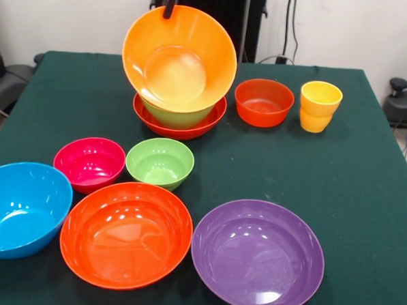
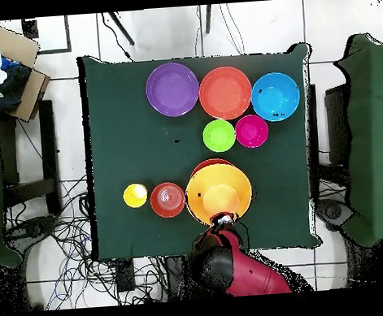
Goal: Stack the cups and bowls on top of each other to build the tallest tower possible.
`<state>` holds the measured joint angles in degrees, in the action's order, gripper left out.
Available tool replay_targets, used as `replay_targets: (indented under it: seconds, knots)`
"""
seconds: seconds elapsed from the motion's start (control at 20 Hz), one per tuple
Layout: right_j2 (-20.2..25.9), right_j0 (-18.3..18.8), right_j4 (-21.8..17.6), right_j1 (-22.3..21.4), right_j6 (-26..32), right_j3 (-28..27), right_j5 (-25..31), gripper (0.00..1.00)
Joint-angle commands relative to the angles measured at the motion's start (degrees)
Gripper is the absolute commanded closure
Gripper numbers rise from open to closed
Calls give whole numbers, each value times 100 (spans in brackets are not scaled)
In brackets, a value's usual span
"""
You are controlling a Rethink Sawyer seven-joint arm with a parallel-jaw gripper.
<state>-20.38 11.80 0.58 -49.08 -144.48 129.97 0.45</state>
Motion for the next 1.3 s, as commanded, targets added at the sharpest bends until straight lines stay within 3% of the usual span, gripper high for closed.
replay_targets:
  seconds: [0.05, 1.0, 1.3]
  knots:
    - [328, 6, -17, 117, -464, -346, -136, 100]
    - [327, 503, -466, -302, 78, -302, 305, 100]
    - [284, 497, -560, -297, 67, -346, 345, 100]
